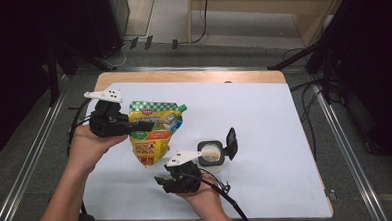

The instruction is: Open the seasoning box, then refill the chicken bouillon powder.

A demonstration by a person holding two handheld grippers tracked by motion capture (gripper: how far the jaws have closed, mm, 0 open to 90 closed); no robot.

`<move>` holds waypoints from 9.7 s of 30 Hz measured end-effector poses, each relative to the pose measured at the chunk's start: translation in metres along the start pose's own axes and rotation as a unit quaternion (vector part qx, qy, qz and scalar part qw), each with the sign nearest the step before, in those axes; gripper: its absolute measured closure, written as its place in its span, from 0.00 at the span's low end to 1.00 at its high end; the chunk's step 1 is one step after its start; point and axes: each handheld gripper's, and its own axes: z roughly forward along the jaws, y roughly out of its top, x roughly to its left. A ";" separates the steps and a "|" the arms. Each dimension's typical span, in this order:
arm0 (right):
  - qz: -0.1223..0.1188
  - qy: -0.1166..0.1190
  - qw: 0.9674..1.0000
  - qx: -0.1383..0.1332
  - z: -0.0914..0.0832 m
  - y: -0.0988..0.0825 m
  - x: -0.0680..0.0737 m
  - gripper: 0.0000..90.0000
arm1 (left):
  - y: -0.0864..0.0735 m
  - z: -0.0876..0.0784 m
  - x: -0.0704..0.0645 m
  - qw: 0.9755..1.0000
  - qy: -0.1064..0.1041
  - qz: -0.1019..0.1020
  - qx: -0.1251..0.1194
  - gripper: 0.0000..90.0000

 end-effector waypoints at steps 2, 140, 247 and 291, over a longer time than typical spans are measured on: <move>0.002 -0.005 1.000 -0.002 0.004 0.001 -0.001 0.56 | 0.000 -0.003 -0.003 1.000 -0.005 -0.002 -0.001 1.00; -0.079 0.061 0.995 -0.032 -0.029 0.009 0.040 0.65 | 0.039 0.118 -0.033 0.979 -0.029 -0.076 0.185 0.79; -0.102 0.058 0.992 -0.052 -0.032 0.008 0.042 0.77 | 0.044 0.128 -0.024 0.971 -0.055 -0.117 0.203 0.88; -0.062 0.077 0.993 -0.066 -0.037 0.016 0.027 0.78 | 0.058 0.131 -0.025 0.970 -0.044 -0.111 0.212 0.86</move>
